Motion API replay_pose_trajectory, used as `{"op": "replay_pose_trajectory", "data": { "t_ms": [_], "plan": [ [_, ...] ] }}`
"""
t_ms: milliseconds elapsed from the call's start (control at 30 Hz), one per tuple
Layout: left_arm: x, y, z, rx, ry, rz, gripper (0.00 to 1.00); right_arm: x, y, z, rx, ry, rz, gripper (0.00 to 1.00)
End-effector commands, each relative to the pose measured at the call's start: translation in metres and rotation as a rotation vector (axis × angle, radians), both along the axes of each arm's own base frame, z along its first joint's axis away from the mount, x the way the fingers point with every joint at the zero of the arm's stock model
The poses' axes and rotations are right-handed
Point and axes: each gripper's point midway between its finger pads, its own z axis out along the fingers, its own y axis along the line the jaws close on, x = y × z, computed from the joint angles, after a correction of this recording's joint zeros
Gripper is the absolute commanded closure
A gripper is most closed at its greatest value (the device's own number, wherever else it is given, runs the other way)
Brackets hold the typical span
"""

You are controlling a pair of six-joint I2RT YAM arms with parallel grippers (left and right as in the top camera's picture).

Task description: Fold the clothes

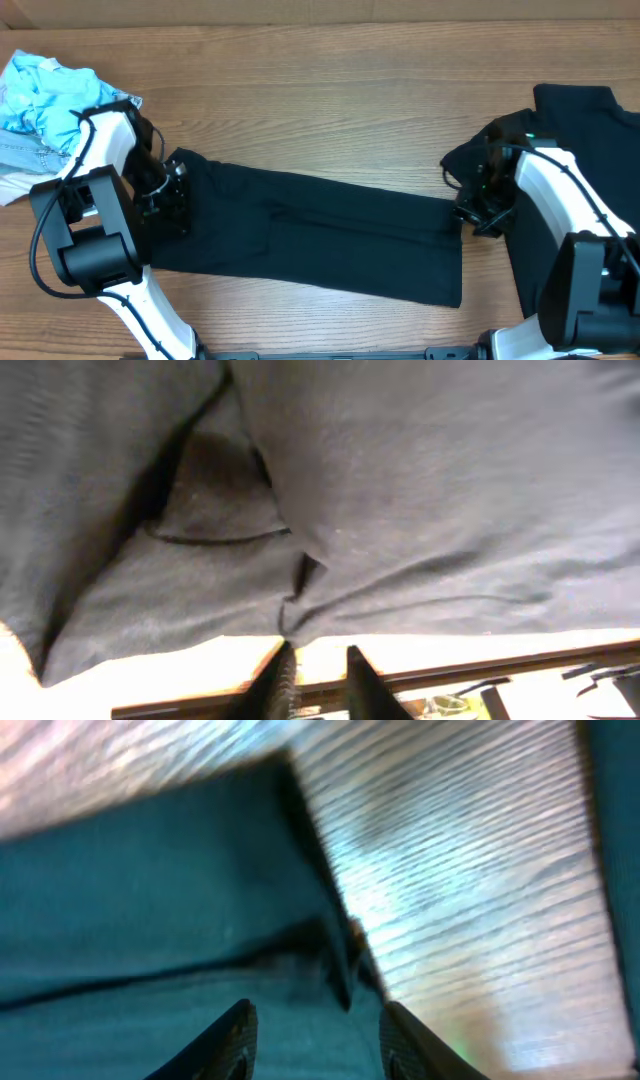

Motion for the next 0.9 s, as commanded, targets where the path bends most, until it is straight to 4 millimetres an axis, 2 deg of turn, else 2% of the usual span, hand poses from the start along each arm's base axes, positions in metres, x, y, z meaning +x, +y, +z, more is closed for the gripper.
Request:
{"op": "replay_pose_trajectory", "data": {
  "t_ms": [0, 67, 167, 267, 300, 400, 433, 467, 567, 667, 733, 767, 867],
  "plan": [
    [0.026, 0.000, 0.019, -0.037, -0.089, -0.008, 0.71, 0.004, 0.004, -0.001, 0.108, -0.022, -0.024, 0.49],
    [0.034, -0.001, 0.030, -0.053, -0.119, -0.014, 0.69, 0.005, 0.005, 0.000, 0.147, -0.032, -0.014, 0.37],
    [0.047, -0.004, 0.046, -0.079, -0.168, -0.026, 0.68, -0.002, 0.007, -0.004, 0.158, -0.019, -0.003, 0.30],
    [0.059, -0.017, 0.066, -0.181, -0.246, -0.066, 0.81, -0.007, 0.015, -0.014, 0.205, -0.026, 0.014, 0.29],
    [0.063, -0.023, 0.075, -0.232, -0.285, -0.087, 0.82, -0.009, 0.016, -0.018, 0.212, -0.025, 0.012, 0.29],
    [0.075, -0.039, 0.108, -0.339, -0.421, -0.138, 0.80, -0.018, 0.018, -0.031, 0.217, -0.020, 0.008, 0.29],
    [0.078, -0.040, 0.120, -0.342, -0.465, -0.145, 0.79, -0.021, 0.019, -0.034, 0.225, -0.016, 0.004, 0.28],
    [0.079, -0.040, 0.143, -0.319, -0.531, -0.162, 0.79, -0.026, 0.023, -0.038, 0.254, -0.014, 0.000, 0.29],
    [0.077, -0.037, 0.182, -0.257, -0.653, -0.196, 0.79, -0.026, 0.036, -0.040, 0.337, -0.051, 0.037, 0.29],
    [0.068, -0.034, 0.225, -0.164, -0.783, -0.221, 0.78, -0.026, 0.041, -0.044, 0.368, -0.074, 0.033, 0.37],
    [0.060, -0.030, 0.252, -0.089, -0.868, -0.231, 0.75, -0.024, 0.042, -0.048, 0.370, -0.094, 0.035, 0.53],
    [0.056, -0.027, 0.262, -0.049, -0.903, -0.235, 0.72, -0.023, 0.042, -0.049, 0.370, -0.104, 0.037, 0.58],
    [0.041, -0.018, 0.291, 0.074, -0.997, -0.225, 0.59, -0.019, 0.039, -0.051, 0.355, -0.120, 0.041, 0.79]
  ]
}}
